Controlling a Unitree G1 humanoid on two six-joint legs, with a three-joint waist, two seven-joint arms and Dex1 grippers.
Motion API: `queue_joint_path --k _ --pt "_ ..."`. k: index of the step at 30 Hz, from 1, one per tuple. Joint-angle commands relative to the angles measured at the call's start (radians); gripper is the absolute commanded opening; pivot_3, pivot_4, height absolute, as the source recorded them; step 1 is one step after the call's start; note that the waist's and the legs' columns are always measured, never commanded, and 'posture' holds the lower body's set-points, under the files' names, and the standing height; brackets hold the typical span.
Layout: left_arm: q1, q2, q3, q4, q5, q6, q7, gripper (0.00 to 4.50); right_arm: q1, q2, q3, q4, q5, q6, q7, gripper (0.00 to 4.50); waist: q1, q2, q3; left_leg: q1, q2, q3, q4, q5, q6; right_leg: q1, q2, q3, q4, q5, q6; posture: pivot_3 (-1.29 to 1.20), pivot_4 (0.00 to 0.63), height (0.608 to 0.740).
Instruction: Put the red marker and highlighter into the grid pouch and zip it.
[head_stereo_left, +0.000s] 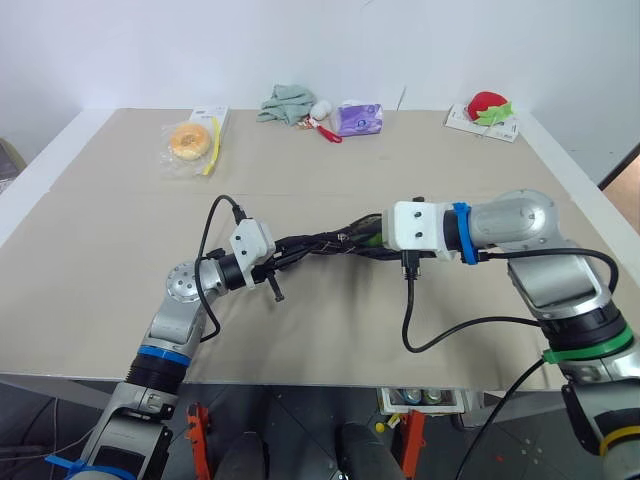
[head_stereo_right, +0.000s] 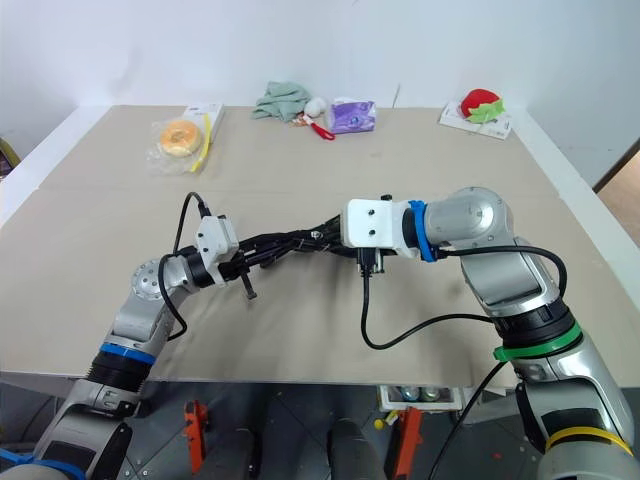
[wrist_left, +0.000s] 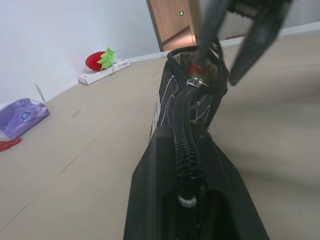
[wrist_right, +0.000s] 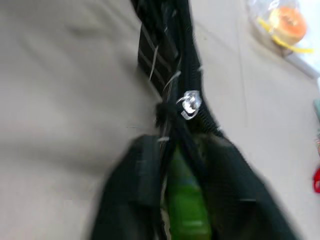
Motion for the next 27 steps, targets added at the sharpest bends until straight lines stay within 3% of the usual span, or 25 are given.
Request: queue_joint_path --k 1,12,21,27 --pt "0.004 0.006 0.014 -0.056 -0.006 -0.002 0.007 0.00 -0.036 0.001 -0.017 -0.002 -0.004 -0.026 -0.004 0.03 0.000 0.000 0.000 0.000 0.000 0.000 0.000 0.000 0.000 0.000 0.000 0.000 0.000 0.000 0.000 0.00 0.150 0.739" --pt "0.000 0.009 0.017 -0.047 -0.004 -0.006 0.009 0.00 -0.009 -0.073 -0.169 -0.027 0.159 0.129 0.042 0.03 0.001 0.000 0.000 0.000 0.000 0.000 0.000 0.000 0.000 0.000 0.000 0.000 0.000 0.000 0.000 0.00 0.150 0.739" --pt "-0.004 0.008 0.017 -0.043 -0.003 -0.009 0.005 0.00 0.062 -0.224 -0.228 0.231 0.074 0.003 -0.015 0.03 0.001 0.000 0.000 0.000 0.000 0.000 0.000 0.000 0.000 0.000 0.000 0.000 0.000 0.000 0.000 0.00 0.150 0.739" --pt "-0.003 0.009 0.016 -0.042 -0.003 -0.010 0.002 0.00 0.083 -0.266 -0.259 0.316 0.070 -0.043 -0.026 0.03 -0.004 0.000 0.000 0.000 0.000 0.001 0.000 0.000 0.000 0.000 0.000 0.001 0.000 0.000 0.000 0.00 0.150 0.739"
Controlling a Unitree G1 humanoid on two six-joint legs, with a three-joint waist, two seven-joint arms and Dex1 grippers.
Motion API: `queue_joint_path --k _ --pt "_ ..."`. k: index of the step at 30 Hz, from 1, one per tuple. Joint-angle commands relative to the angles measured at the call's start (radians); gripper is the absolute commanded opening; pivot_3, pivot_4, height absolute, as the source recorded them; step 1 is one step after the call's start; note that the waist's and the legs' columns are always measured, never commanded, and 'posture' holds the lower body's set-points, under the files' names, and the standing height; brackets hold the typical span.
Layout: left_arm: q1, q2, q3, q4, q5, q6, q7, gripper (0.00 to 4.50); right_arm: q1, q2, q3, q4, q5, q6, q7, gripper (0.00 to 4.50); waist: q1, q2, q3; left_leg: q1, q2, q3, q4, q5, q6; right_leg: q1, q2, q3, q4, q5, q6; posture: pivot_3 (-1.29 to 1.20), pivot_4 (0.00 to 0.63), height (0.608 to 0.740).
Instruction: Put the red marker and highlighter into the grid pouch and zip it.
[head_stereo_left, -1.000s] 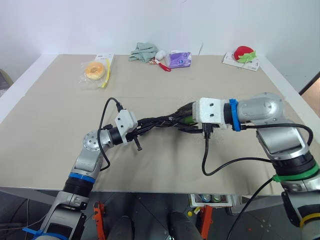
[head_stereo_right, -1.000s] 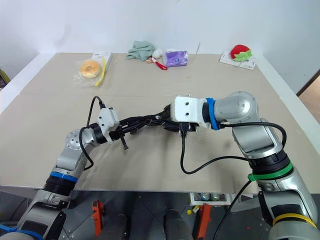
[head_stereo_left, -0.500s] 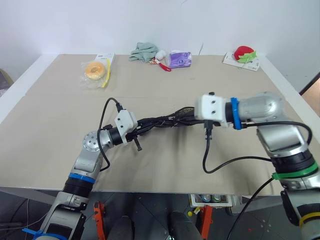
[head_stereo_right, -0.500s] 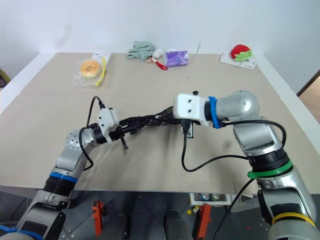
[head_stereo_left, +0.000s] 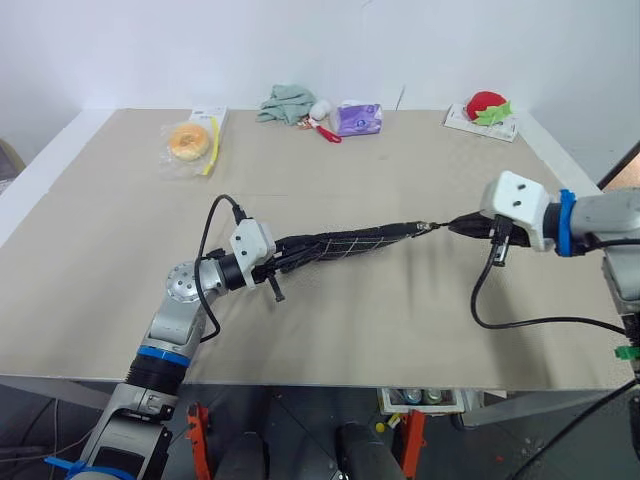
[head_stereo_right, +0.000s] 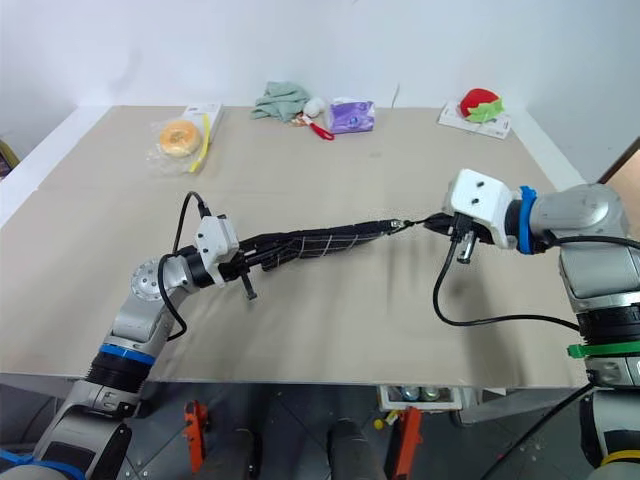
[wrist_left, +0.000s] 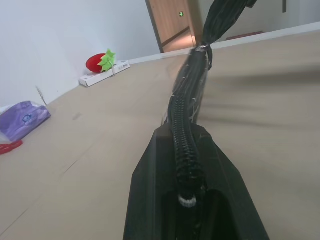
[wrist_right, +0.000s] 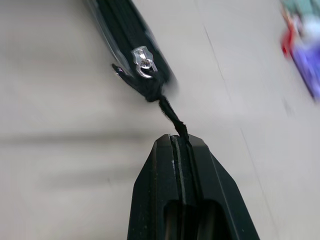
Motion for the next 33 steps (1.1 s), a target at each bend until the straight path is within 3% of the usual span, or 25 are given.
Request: queue_joint_path --k 1,5,6,7,8,11,14,17,18,26,33 --pt "-0.007 0.009 0.019 -0.026 -0.005 -0.010 0.001 0.00 -0.004 -0.036 -0.064 0.014 0.004 -0.020 -0.016 0.03 -0.001 0.000 0.000 0.000 0.000 0.000 0.000 0.000 0.000 0.000 0.000 0.000 0.000 0.000 0.000 0.00 0.150 0.739" --pt "-0.007 0.015 0.005 -0.029 -0.006 0.010 -0.016 0.00 0.004 0.021 -0.139 -0.085 0.166 0.132 -0.010 0.03 0.001 0.000 0.000 0.000 -0.001 0.000 0.000 0.000 0.000 0.000 0.000 0.001 0.000 0.000 0.000 0.00 0.150 0.739" --pt "-0.006 0.020 -0.001 -0.032 -0.011 0.023 -0.029 0.00 0.009 0.030 -0.160 -0.103 0.203 0.171 -0.011 0.68 0.001 0.000 0.000 0.000 -0.001 0.000 0.000 0.000 0.000 0.001 0.000 0.001 0.000 0.000 0.000 0.00 0.150 0.739" --pt "-0.004 0.024 -0.006 -0.036 -0.017 0.041 -0.044 0.00 0.014 0.036 -0.178 -0.116 0.228 0.202 -0.016 0.94 0.001 0.000 0.000 0.000 0.000 0.000 0.000 0.000 0.000 0.001 0.000 0.001 0.000 0.000 0.000 0.00 0.150 0.739" --pt "0.000 0.030 -0.011 -0.042 -0.021 0.058 -0.059 0.00 0.023 0.038 -0.192 -0.123 0.240 0.221 -0.024 1.48 0.002 0.000 0.000 0.000 0.000 0.000 0.000 0.000 0.000 0.001 0.000 0.000 0.000 0.000 0.000 0.00 0.150 0.739" --pt "0.016 0.048 -0.023 -0.070 -0.052 0.128 -0.109 1.19 0.058 0.037 -0.224 -0.150 0.273 0.271 -0.039 3.10 0.003 0.000 0.000 0.000 -0.001 -0.001 0.000 0.000 0.000 0.001 0.000 0.000 0.000 0.000 0.001 0.00 0.150 0.739" --pt "0.033 0.069 -0.028 -0.118 -0.104 0.236 -0.152 2.53 0.090 0.040 -0.243 -0.160 0.284 0.288 -0.066 4.45 0.002 0.000 0.000 0.000 0.000 0.000 0.001 0.000 0.000 0.001 0.000 0.000 0.000 0.000 0.001 0.00 0.150 0.739" --pt "0.045 0.085 -0.020 -0.165 -0.156 0.346 -0.173 4.18 0.120 0.036 -0.252 -0.166 0.285 0.298 -0.084 4.50 0.003 0.000 0.000 0.000 0.000 0.000 0.001 0.000 0.000 0.001 0.000 0.000 0.000 0.000 0.001 0.00 0.150 0.739" --pt "0.046 0.090 -0.014 -0.176 -0.171 0.377 -0.173 4.48 0.129 0.036 -0.255 -0.165 0.284 0.299 -0.092 4.50 0.002 0.000 0.000 0.000 0.000 0.000 0.001 0.000 0.000 0.001 0.000 0.000 0.000 0.000 0.001 0.00 0.150 0.739" --pt "0.027 0.107 0.177 -0.217 -0.351 0.649 -0.012 4.48 0.177 0.061 -0.269 -0.113 0.256 0.300 -0.210 4.50 0.001 0.000 0.000 0.000 0.000 0.000 0.001 0.000 0.000 0.001 0.000 0.000 0.000 0.000 0.001 0.00 0.150 0.739" --pt "0.077 0.225 0.346 -0.182 -0.311 0.717 0.160 4.48 0.204 0.133 -0.295 -0.073 0.263 0.325 -0.320 4.50 -0.002 0.000 0.000 0.000 0.000 0.000 0.001 0.000 0.000 0.001 0.001 0.000 0.000 0.000 0.000 0.00 0.150 0.739"
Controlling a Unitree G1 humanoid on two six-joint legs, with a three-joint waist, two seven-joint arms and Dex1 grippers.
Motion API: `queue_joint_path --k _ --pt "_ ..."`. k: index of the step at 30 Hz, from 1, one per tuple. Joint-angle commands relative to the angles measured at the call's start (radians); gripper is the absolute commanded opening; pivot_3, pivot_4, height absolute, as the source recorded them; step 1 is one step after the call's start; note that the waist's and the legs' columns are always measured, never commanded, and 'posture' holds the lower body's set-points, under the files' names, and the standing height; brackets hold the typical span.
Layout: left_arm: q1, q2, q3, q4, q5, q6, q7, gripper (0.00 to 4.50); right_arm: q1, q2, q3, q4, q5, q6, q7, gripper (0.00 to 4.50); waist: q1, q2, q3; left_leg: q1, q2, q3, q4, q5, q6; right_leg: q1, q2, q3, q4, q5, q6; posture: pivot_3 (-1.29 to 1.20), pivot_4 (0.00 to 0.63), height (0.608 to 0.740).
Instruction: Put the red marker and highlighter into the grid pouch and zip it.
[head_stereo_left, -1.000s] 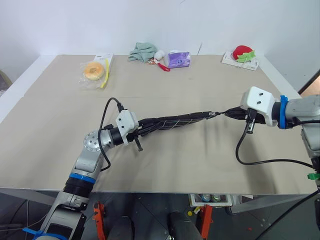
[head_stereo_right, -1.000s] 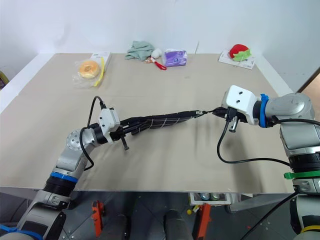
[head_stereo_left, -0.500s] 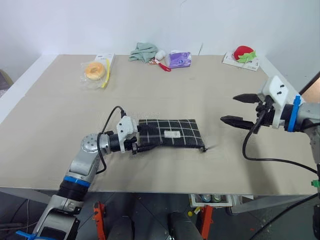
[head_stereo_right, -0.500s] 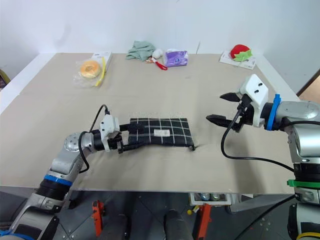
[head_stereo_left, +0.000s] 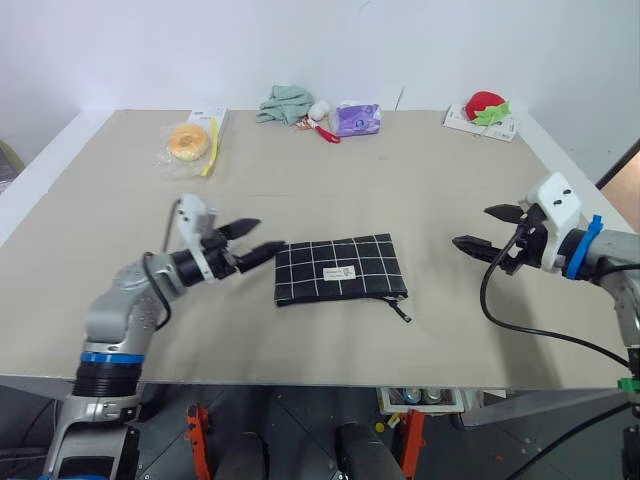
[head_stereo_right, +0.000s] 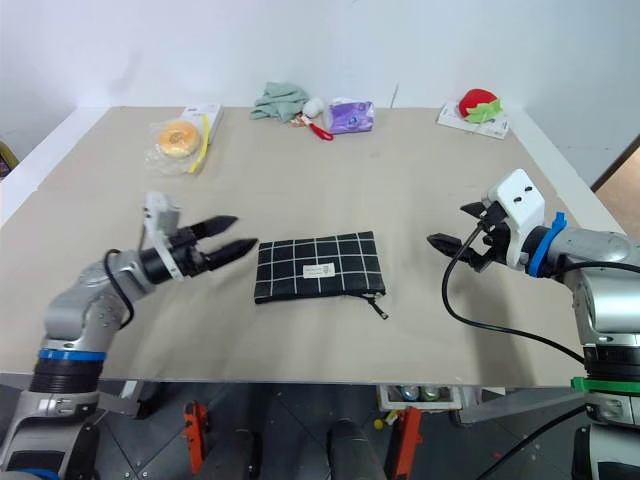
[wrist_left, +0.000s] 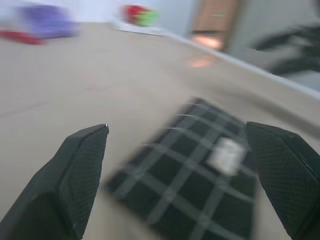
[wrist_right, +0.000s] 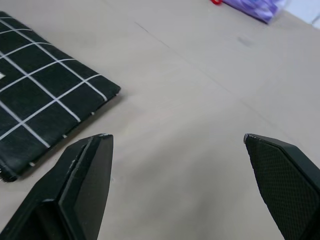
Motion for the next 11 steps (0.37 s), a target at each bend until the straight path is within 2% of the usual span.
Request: queue_joint_path --k 1,5,11 --pt "0.050 0.081 0.074 -0.014 0.035 0.001 0.036 4.48 0.007 0.017 -0.046 0.016 0.018 0.023 -0.037 4.50 0.000 0.000 0.000 0.000 0.000 0.000 0.000 0.000 0.000 0.000 0.000 0.000 0.000 0.000 0.000 0.00 0.150 0.739" --pt "0.148 0.190 0.079 -0.006 0.100 -0.057 -0.013 4.48 0.019 0.030 -0.033 0.051 0.040 0.068 -0.021 4.50 0.000 0.000 0.000 0.000 0.000 0.000 -0.001 0.000 0.000 0.000 0.000 0.000 0.000 -0.001 -0.001 0.00 0.150 0.739" --pt "0.147 0.215 0.065 -0.011 0.111 -0.063 -0.046 4.48 0.012 0.049 -0.010 0.080 0.020 0.049 -0.026 4.50 0.007 0.000 0.000 -0.001 -0.001 0.000 0.000 0.000 0.000 0.000 -0.001 -0.001 0.000 -0.002 -0.002 0.00 0.150 0.739"
